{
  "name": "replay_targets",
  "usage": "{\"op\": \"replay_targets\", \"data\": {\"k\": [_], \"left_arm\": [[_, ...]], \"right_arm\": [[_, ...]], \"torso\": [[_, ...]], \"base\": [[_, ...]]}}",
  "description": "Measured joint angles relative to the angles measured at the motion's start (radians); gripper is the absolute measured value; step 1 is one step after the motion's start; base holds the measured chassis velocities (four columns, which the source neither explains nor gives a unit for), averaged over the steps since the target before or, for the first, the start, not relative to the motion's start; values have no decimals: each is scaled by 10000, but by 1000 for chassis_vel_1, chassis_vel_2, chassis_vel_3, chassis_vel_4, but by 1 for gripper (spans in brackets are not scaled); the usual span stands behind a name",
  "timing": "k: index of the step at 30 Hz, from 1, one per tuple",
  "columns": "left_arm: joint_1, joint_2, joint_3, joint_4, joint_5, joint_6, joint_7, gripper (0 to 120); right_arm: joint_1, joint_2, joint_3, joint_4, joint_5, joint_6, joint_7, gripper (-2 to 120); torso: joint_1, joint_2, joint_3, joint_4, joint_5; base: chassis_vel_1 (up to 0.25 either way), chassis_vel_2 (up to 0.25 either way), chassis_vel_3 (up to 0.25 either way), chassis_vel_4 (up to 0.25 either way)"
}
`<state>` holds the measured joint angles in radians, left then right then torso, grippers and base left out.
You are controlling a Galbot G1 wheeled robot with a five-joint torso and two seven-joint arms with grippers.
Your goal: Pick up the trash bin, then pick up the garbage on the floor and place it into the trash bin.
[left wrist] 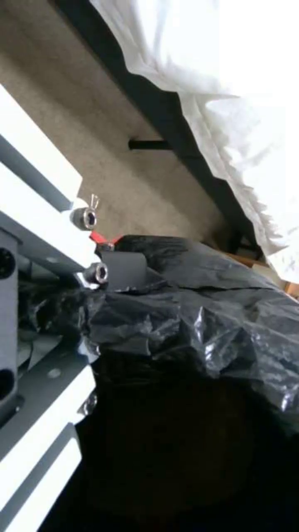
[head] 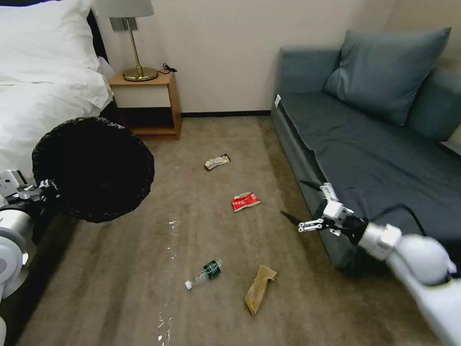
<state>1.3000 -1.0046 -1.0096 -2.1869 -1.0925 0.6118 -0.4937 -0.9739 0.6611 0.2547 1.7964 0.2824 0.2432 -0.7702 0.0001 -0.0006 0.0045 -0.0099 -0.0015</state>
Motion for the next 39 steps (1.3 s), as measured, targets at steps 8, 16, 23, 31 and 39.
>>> {"op": "replay_targets", "data": {"k": [8,16,23,31,39], "left_arm": [[572,-427,35,-352,654,-92,16,0],[1094,-586,-72,-642,955,-192,113,0],[1020,-700,149,-668,1060,-217,73,0],[995,-706,205,-704,1024,-218,16,0],[1005,-683,162,-749,973,-218,-2,0]], "right_arm": [[3031,954,-4788,-2534,-2910,1018,-1801,100],[3389,2291,-5147,-4247,-6352,2295,-2966,100],[3667,3226,-4722,-5681,-8628,3394,-2695,100],[3589,3786,-4477,-6827,-9460,3892,-2426,100],[3552,4316,-4582,-7367,-9741,4086,-2250,100]], "torso": [[0,0,1,-2,8],[1,0,0,-5,3],[0,0,-1,-6,2],[0,0,0,-7,6],[0,0,0,-6,4]], "base": [[0,0,0,0],[0,0,0,0],[0,0,0,0],[0,0,0,0],[0,0,0,0]]}}
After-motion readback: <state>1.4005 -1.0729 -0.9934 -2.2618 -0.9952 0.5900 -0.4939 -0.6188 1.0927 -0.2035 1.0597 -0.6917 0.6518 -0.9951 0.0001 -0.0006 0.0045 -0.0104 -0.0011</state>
